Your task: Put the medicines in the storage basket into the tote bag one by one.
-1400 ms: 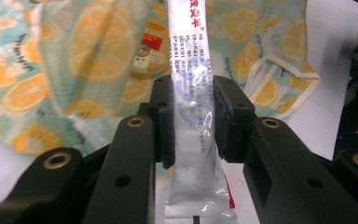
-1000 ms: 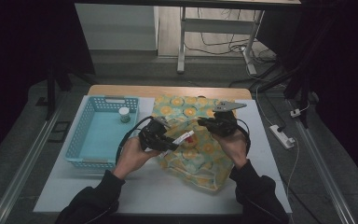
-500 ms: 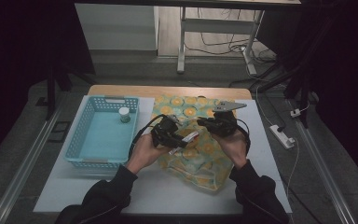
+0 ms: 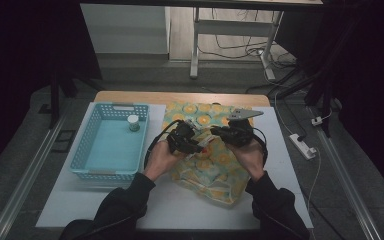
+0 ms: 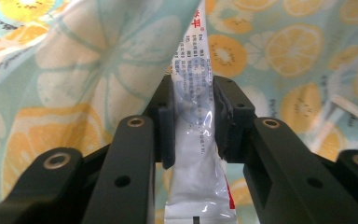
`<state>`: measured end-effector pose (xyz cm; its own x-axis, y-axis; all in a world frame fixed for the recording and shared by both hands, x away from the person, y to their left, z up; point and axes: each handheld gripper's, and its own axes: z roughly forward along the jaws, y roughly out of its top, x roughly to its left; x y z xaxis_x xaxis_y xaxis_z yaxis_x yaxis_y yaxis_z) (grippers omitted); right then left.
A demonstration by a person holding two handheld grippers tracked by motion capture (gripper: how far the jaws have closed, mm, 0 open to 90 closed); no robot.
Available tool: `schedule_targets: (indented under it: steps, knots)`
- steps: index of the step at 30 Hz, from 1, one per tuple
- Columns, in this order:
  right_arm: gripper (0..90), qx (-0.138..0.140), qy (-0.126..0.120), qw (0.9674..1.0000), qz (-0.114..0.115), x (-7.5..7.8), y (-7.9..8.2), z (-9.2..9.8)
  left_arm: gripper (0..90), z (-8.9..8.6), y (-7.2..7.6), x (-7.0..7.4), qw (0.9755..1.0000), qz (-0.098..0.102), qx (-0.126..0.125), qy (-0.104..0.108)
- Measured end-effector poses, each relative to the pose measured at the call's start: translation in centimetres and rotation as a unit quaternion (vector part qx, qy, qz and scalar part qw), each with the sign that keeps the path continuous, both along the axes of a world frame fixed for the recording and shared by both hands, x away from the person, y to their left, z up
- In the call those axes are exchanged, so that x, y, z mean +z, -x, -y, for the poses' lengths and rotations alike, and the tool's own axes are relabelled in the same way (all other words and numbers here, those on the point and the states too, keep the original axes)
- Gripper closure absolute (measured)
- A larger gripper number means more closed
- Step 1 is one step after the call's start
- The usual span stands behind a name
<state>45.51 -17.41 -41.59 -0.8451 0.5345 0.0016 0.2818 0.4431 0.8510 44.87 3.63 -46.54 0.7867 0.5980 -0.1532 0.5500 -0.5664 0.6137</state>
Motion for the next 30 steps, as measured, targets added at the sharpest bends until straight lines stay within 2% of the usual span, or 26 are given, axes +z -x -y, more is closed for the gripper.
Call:
schedule_targets:
  steps: [19,30]
  knots:
    - [90.0,0.0,0.003,1.0,-0.002,-0.2,0.0,-0.1,70.7,0.4,-2.4,-2.0,0.9993,-0.003,0.037,-0.006]
    - [90.0,-0.002,0.004,1.0,-0.003,-0.3,-0.2,0.0,69.7,0.3,-3.2,-3.0,0.999,-0.001,0.043,-0.013]
